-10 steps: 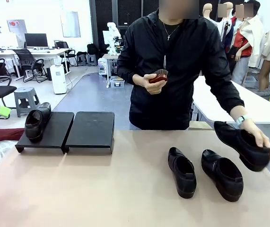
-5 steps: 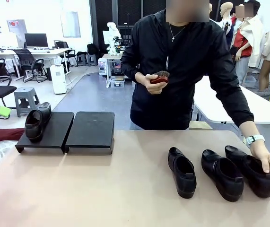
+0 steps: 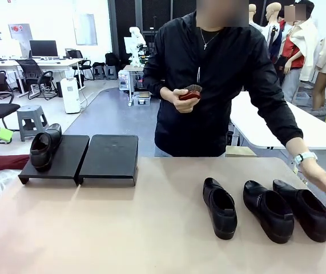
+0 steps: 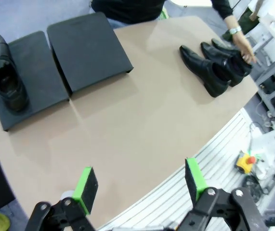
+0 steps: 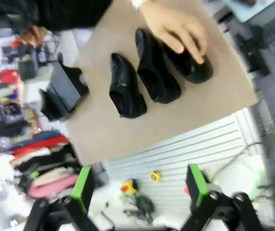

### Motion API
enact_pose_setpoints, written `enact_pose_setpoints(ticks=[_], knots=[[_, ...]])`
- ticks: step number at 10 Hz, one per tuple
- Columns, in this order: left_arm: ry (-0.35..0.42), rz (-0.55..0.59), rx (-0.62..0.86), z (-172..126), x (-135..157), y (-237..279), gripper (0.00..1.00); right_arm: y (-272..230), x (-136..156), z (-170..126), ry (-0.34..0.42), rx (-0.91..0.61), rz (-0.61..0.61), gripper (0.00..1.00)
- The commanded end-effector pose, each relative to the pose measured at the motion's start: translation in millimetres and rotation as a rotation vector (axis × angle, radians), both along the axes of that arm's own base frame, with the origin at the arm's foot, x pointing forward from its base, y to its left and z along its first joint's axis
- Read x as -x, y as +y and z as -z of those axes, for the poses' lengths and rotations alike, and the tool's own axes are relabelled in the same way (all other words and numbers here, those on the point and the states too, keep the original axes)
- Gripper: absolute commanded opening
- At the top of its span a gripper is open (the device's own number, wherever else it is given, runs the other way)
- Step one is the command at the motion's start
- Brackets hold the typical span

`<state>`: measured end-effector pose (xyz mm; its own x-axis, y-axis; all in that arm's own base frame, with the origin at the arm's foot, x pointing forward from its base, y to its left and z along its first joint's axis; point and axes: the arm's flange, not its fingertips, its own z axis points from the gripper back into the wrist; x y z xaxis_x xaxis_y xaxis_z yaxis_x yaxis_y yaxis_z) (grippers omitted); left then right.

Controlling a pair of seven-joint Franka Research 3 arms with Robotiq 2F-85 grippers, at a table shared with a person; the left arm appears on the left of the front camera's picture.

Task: Organize the shoes by placing them on the stand.
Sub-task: Pick up one Shoe and place it in the middle of the table.

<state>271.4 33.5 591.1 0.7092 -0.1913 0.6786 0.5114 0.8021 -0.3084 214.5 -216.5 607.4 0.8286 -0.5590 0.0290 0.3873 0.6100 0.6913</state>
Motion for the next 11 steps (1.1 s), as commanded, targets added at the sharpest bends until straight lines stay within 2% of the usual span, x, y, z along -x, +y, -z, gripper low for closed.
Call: enact_pose_setpoints(ticks=[1, 2, 3, 4, 5, 6, 8, 9, 11], knots=[[-0.011, 0.013, 0.014, 1.2, -0.8, 0.6, 0.94, 98.8, -44.7, 5.0, -0.009, 0.130, -0.137, 1.00], [-0.011, 0.013, 0.014, 1.2, -0.8, 0.6, 0.94, 156.4, -59.3, 12.9, 0.007, 0.222, -0.178, 1.00], [-0.011, 0.013, 0.014, 1.2, -0.8, 0.6, 0.94, 213.8, -71.0, 27.0, 0.021, 0.306, -0.282, 1.00], [-0.011, 0.013, 0.014, 1.2, -0.8, 0.6, 0.94, 263.6, -83.1, 43.5, 0.032, 0.382, -0.336, 1.00], [-0.011, 0.013, 0.014, 1.2, -0.8, 0.6, 0.94, 308.7, -96.7, 61.3, 0.016, 0.435, -0.369, 1.00], [-0.011, 0.013, 0.014, 1.2, -0.8, 0.6, 0.94, 340.9, -104.3, 77.4, -0.029, 0.462, -0.345, 1.00], [-0.011, 0.013, 0.014, 1.2, -0.8, 0.6, 0.94, 375.2, -104.1, 96.2, -0.120, 0.401, -0.334, 1.00], [-0.011, 0.013, 0.014, 1.2, -0.8, 0.6, 0.94, 365.1, -85.9, 78.3, -0.028, 0.477, -0.396, 1.00], [-0.011, 0.013, 0.014, 1.2, -0.8, 0.6, 0.94, 365.1, -85.9, 78.3, -0.028, 0.477, -0.396, 1.00]])
